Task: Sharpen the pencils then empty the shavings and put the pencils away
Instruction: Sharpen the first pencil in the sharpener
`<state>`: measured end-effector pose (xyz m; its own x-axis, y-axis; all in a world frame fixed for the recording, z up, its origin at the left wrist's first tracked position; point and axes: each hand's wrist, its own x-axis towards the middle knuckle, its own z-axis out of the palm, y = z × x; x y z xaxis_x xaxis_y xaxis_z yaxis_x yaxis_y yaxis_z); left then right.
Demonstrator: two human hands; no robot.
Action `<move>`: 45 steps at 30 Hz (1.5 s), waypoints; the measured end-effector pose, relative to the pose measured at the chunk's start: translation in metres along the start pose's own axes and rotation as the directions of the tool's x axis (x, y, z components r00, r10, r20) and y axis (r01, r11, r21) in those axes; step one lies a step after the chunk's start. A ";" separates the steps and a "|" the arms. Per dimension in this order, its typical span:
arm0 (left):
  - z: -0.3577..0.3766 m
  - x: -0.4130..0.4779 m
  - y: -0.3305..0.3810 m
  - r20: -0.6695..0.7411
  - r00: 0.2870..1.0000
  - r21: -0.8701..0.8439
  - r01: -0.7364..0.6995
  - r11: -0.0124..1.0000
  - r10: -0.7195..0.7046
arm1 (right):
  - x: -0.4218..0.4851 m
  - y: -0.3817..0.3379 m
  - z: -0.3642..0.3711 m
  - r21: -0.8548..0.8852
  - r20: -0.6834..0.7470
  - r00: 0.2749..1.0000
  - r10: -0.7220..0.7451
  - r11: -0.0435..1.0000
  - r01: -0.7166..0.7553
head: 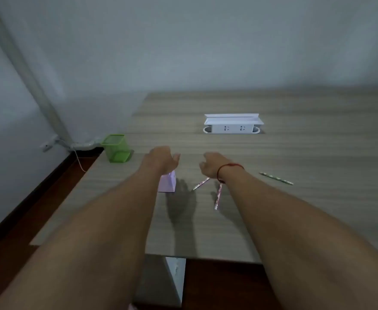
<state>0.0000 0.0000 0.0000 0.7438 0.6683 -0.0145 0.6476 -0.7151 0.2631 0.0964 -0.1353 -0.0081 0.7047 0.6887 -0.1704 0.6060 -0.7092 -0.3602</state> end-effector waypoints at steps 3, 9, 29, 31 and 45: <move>0.040 0.004 -0.023 -0.014 1.000 0.035 -0.011 0.999 0.011 | 0.009 0.000 0.047 -0.029 0.013 1.000 0.021 0.999 -0.021; 0.088 0.000 -0.064 -0.218 0.966 -0.091 -0.165 0.982 0.142 | 0.009 -0.003 0.120 -0.091 -0.064 0.998 0.006 0.996 -0.011; 0.097 -0.106 -0.082 -0.319 0.947 -0.269 -0.119 0.956 0.028 | -0.084 -0.017 0.119 -0.239 -0.263 0.953 -0.152 0.967 0.088; 0.096 -0.107 -0.079 -0.316 0.949 -0.297 -0.113 0.948 0.014 | -0.085 -0.016 0.115 -0.224 -0.279 0.948 -0.156 0.970 0.094; 0.102 -0.097 -0.083 -0.352 0.936 -0.286 -0.112 0.952 0.004 | -0.072 -0.016 0.113 -0.123 -0.231 0.944 -0.234 0.970 0.210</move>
<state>-0.1091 -0.0263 -0.1190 0.6405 0.6947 0.3272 0.4856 -0.6965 0.5283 -0.0059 -0.1569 -0.0939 0.6093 0.7813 0.1355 0.7811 -0.5621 -0.2719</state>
